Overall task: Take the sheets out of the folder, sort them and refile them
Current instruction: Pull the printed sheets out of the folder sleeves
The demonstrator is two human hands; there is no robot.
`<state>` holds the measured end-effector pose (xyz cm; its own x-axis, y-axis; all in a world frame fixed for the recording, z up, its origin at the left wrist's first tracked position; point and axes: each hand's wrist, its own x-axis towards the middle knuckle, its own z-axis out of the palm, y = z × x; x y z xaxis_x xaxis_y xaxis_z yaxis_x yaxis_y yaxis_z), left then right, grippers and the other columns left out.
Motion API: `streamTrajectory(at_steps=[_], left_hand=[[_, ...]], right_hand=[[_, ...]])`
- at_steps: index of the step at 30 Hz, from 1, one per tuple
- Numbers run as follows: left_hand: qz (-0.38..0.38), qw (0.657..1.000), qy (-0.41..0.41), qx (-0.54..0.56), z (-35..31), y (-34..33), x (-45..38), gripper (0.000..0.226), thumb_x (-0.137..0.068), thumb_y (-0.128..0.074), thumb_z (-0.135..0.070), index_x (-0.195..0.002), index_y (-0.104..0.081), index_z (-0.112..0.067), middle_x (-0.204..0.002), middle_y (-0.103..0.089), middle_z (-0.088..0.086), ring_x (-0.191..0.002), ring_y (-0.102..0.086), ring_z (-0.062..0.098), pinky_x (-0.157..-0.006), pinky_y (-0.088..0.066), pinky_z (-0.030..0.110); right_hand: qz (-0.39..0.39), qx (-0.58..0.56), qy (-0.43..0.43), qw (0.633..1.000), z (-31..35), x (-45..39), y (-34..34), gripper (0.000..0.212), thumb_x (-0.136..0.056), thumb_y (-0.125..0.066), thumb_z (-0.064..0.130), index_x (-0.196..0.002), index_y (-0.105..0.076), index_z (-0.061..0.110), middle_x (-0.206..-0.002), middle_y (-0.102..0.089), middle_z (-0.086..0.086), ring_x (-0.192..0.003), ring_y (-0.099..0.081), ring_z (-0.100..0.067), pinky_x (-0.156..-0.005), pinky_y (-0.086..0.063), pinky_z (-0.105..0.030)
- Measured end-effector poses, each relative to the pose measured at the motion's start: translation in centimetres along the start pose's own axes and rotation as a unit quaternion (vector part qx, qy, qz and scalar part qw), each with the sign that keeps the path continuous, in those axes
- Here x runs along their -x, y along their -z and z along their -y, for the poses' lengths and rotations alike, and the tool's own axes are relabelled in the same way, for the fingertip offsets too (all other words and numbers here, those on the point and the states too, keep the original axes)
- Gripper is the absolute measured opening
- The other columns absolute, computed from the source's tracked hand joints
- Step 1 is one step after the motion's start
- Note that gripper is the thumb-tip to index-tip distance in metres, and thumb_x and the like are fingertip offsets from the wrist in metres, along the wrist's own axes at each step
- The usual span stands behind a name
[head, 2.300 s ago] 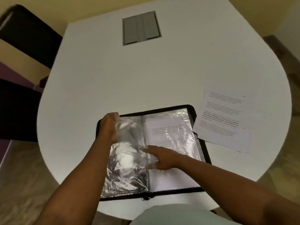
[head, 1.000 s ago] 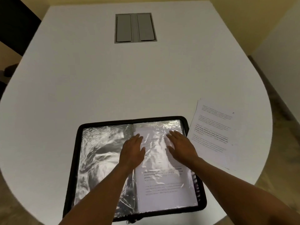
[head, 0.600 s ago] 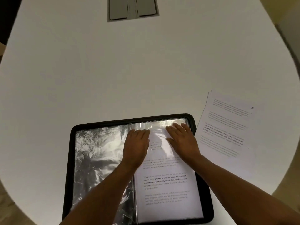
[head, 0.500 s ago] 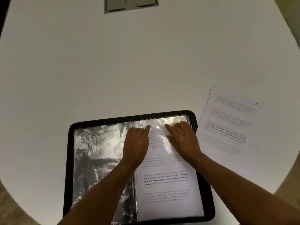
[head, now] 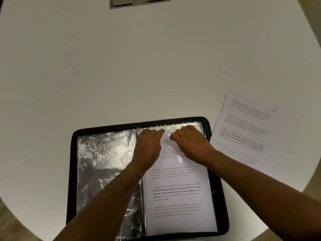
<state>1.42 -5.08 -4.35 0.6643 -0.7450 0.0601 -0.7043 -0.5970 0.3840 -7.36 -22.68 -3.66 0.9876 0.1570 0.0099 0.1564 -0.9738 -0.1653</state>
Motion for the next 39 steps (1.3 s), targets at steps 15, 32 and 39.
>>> streamTrajectory(at_steps=[15, 32, 39], left_hand=[[0.086, 0.993, 0.026, 0.079, 1.6, 2.4, 0.1, 0.010, -0.080, -0.056, -0.008, -0.086, -0.060, -0.015, -0.087, -0.055, -0.002, -0.085, -0.048, 0.015, -0.064, -0.045, 0.032], [0.087, 0.982, 0.071, 0.154, 1.1, 2.1, -0.7, 0.015, -0.084, -0.054, -0.004, -0.089, -0.063, -0.015, -0.087, -0.059, -0.005, -0.082, -0.049, 0.010, -0.071, -0.043, 0.024], [0.106, 0.981, 0.075, 0.147, 1.2, 2.5, -0.5, 0.016, -0.081, -0.053, -0.006, -0.078, -0.055, -0.021, -0.068, -0.055, -0.011, -0.068, -0.047, 0.005, -0.058, -0.034, 0.019]], right_hand=[[0.196, -0.214, -0.096, 0.952, 1.4, -5.3, 5.4, 0.045, -0.102, -0.042, 0.039, -0.074, -0.060, 0.009, -0.066, -0.057, -0.003, -0.057, -0.050, -0.013, -0.060, -0.041, -0.030], [0.461, -0.005, -0.143, 0.876, 0.4, -9.3, 4.5, 0.040, -0.087, -0.067, 0.021, -0.123, -0.058, 0.008, -0.080, -0.054, 0.000, -0.083, -0.056, -0.019, -0.088, -0.052, -0.034], [0.409, 0.075, -0.141, 0.898, -0.3, -8.5, 5.7, 0.055, -0.079, -0.078, 0.037, -0.125, -0.056, 0.017, -0.096, -0.054, 0.000, -0.088, -0.053, -0.018, -0.075, -0.042, -0.034]])
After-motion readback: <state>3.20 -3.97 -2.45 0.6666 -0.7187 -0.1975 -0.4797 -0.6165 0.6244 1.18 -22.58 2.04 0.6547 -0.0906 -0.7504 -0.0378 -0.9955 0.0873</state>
